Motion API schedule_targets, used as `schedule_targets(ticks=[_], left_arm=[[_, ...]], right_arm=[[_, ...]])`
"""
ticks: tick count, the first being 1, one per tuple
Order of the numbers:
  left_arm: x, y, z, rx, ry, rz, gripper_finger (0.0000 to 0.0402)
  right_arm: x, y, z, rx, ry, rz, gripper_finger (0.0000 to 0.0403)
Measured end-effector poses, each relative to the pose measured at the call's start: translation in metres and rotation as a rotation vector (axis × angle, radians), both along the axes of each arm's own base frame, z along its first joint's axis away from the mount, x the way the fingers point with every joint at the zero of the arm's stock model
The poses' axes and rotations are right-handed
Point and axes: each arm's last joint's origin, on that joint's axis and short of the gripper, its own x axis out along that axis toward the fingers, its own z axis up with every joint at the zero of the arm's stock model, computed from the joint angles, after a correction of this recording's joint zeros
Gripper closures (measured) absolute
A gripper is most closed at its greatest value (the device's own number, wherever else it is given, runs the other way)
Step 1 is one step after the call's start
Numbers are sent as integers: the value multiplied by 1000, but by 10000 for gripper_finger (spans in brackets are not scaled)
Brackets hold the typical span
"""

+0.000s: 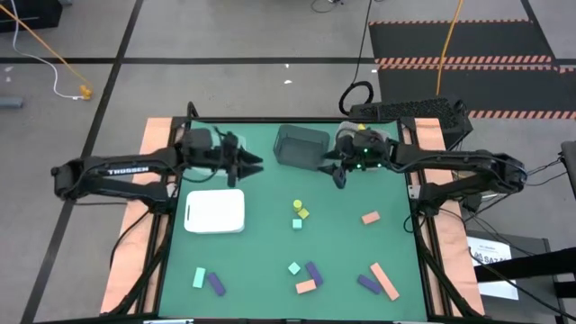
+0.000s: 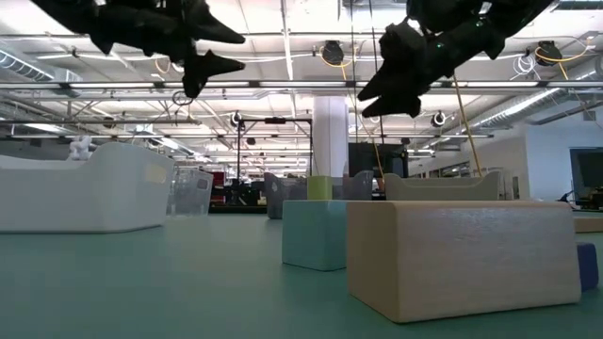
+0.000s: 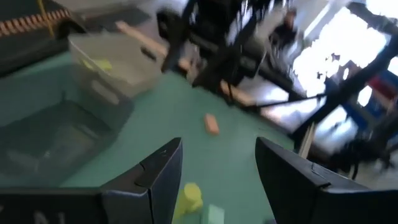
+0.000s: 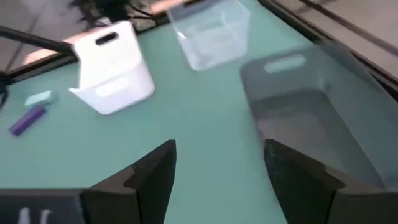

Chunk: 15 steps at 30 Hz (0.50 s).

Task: Sort & place blocks by color
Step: Put the left green block into the gray bin

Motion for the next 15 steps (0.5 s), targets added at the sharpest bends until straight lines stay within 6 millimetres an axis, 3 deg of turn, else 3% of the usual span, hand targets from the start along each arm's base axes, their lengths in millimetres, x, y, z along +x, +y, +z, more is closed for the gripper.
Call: schedule_targets(ticks=[8,15], left_arm=[[19,-15,2,29,96,-92,199],[19,-22,0,-42,122,-99,199]], right_arm=[[28,2,-26,-19,10,51,165],[54,26,-53,42,-4,259,165]])
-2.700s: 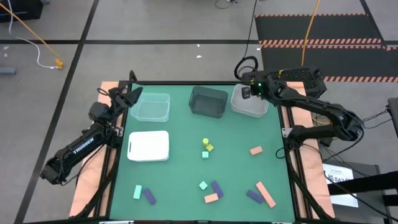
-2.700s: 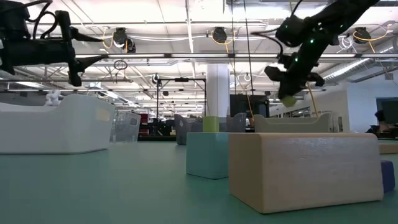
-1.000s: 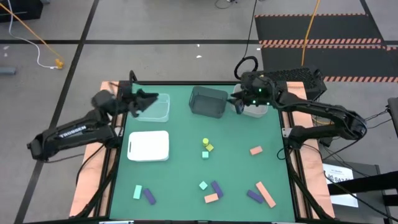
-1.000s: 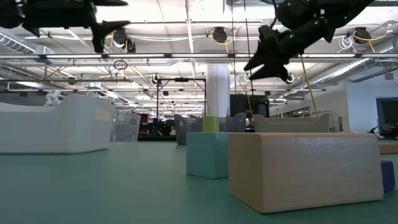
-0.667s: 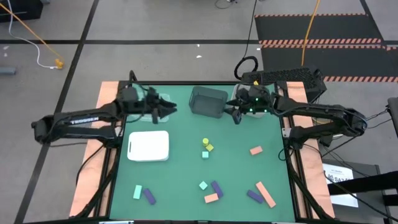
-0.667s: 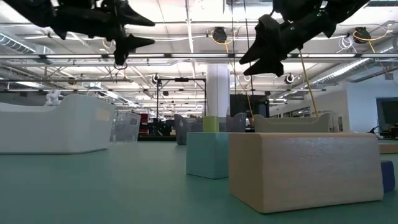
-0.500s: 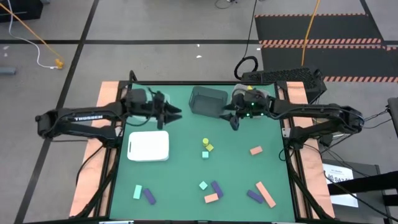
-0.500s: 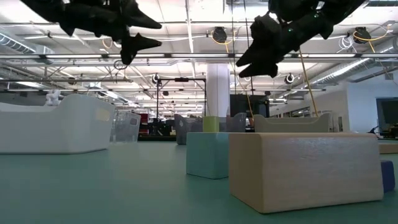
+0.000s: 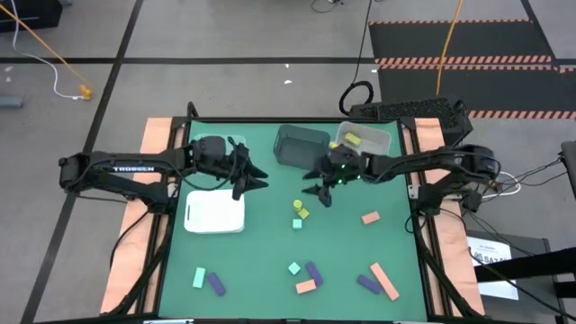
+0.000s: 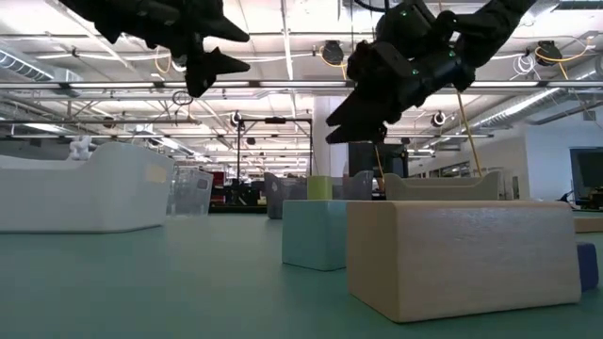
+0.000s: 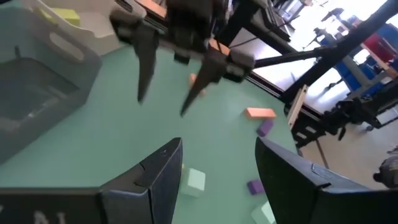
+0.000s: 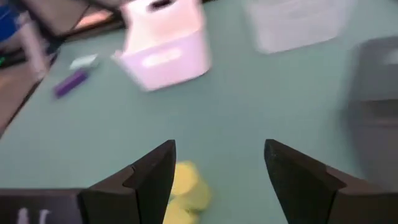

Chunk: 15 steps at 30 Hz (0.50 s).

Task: Sort & place blocks by color
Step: Put the left green block into the gray bin

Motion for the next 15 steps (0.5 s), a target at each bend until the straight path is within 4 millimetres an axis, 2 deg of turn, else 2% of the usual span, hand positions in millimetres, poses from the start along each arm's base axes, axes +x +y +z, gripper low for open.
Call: schedule_targets(ticks=[6,15], left_arm=[[0,-8,-2,0,25,-37,199],[-1,-28,-8,6,84,-125,199]], right_arm=[[19,25,-27,-43,-7,104,165],[31,45,-55,-133,28,-29,165]])
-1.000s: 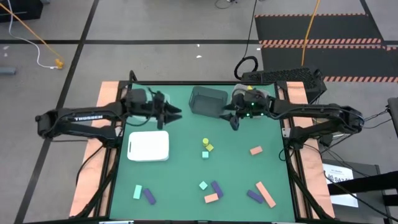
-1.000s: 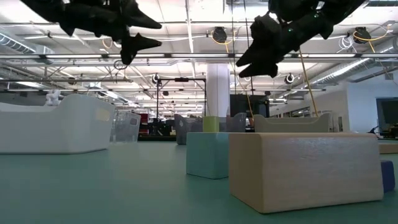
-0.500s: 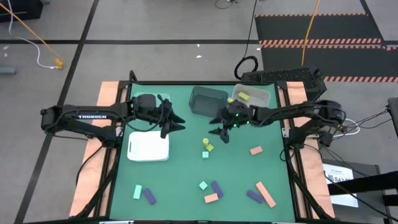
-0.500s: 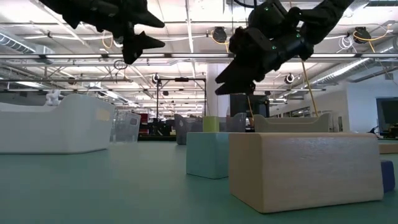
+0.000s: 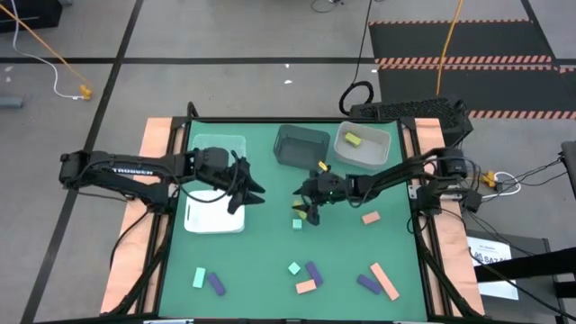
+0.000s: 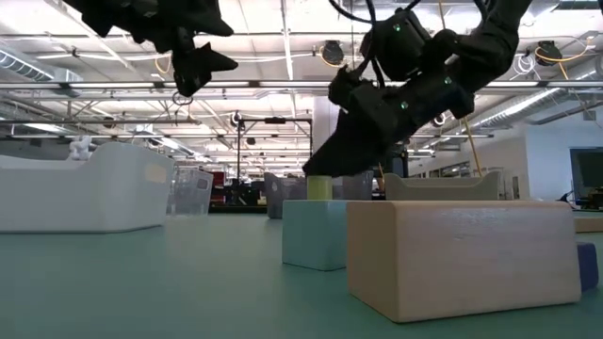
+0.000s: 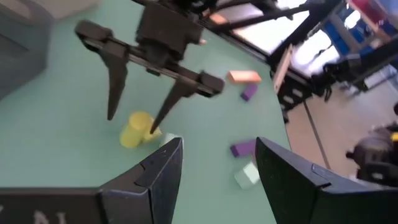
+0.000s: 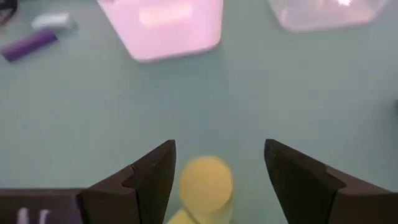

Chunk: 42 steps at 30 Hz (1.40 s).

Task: Sort & place blocks by color
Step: Put the left green block into the gray bin

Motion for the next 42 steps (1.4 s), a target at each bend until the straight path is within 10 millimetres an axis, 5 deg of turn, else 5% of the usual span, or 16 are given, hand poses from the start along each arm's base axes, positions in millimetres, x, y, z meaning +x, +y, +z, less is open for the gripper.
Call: schedule_targets(ticks=[9,17,22,29,36,42], left_arm=[[0,-14,0,9,2,-63,199],[1,-17,1,-67,3,-39,199],[4,-15,9,-47,-85,-10,199],[8,-12,18,-33,-184,82,199],[10,-8,24,5,-247,223,199],[10,-4,24,53,-249,339,199]], right_arm=[[2,7,-25,11,72,-55,171],[3,5,-22,43,40,-124,285],[3,5,-19,66,30,-138,293],[0,-6,17,80,-94,-202,293],[-17,-24,78,44,-297,-239,293],[-43,-32,131,-157,-471,-202,293]])
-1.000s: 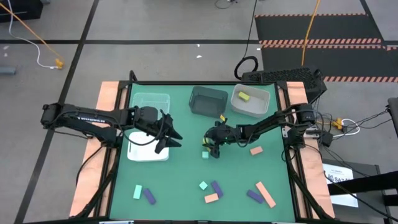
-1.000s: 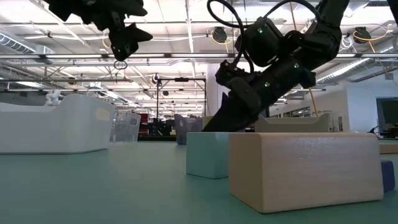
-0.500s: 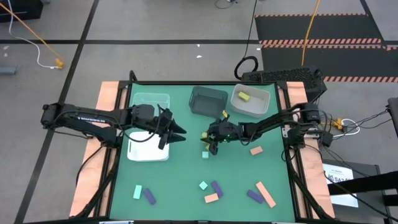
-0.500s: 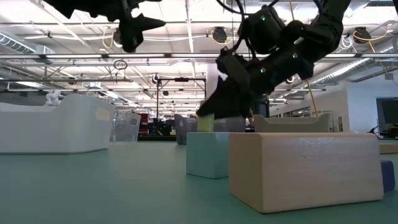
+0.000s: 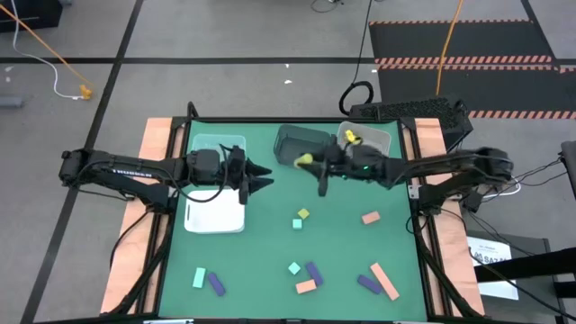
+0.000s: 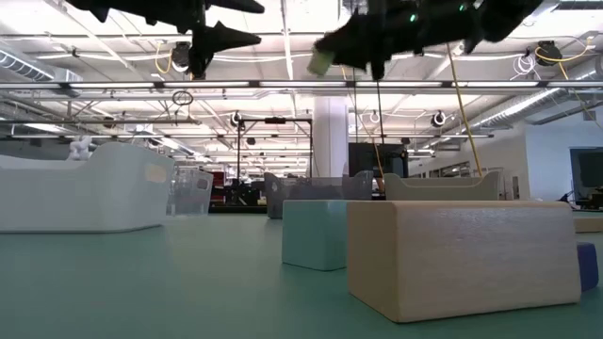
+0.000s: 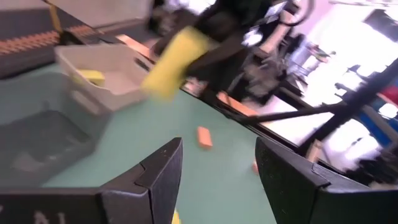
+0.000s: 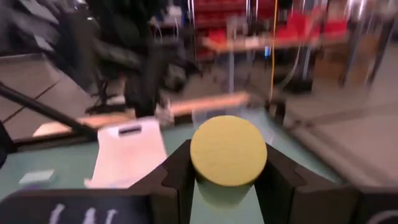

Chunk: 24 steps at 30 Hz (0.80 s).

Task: Sort & place blocks by color
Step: Put the left green block into the gray bin

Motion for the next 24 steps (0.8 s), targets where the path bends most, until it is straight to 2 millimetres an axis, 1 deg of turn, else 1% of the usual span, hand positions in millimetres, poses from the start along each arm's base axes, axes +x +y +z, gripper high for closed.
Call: schedule_targets(ticks=[2,6,9,11,14,16,19,21,24], left_arm=[[0,2,0,15,1,59,199],[-1,6,0,35,2,191,199],[-1,7,0,46,3,247,199],[-2,9,0,52,4,261,199],[-2,13,1,46,-4,279,199],[-2,16,3,44,-25,293,199],[-2,20,5,41,-52,311,199],[-2,23,6,45,-63,322,199],[-2,27,7,45,-70,339,199]], right_arm=[[-10,-1,15,-28,-51,-10,293],[-27,-2,37,-59,-133,-95,293],[-38,-1,49,-101,-167,-128,293],[-42,-1,53,-121,-176,-142,293],[-44,-1,55,-112,-187,-153,293],[-45,-2,55,-96,-188,-195,293],[-45,-4,51,-88,-144,-272,293],[-46,-7,45,-89,-81,-363,293],[-51,-14,32,-88,60,-553,293]])
